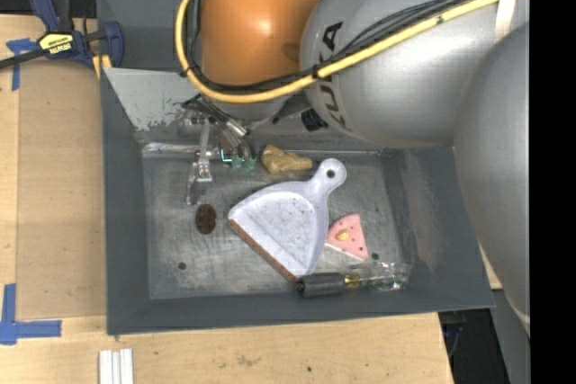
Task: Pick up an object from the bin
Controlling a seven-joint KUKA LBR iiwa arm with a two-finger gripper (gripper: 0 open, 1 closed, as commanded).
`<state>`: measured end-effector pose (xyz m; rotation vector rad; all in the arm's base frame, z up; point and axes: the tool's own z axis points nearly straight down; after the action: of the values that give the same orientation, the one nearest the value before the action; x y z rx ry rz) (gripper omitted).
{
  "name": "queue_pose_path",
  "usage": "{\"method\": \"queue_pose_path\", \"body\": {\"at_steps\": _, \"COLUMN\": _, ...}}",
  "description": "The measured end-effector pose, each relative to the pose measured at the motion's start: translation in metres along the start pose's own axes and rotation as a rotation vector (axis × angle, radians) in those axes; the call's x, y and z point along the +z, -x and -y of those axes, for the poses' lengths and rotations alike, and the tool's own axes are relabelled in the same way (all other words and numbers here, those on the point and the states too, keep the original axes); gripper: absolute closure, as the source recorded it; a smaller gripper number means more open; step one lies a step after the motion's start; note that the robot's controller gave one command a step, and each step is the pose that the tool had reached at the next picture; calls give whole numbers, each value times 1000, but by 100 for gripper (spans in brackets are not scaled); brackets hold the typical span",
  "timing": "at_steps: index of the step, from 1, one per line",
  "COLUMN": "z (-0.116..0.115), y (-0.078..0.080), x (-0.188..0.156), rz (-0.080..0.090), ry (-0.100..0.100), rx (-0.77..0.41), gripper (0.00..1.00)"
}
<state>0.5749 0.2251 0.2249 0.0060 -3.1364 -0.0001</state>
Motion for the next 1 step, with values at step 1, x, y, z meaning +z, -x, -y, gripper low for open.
{"method": "queue_pose_path", "body": {"at_steps": 1, "z": 1, "y": 2, "x": -5, "rz": 8, "ry": 2, "rx": 3, "gripper": 0}}
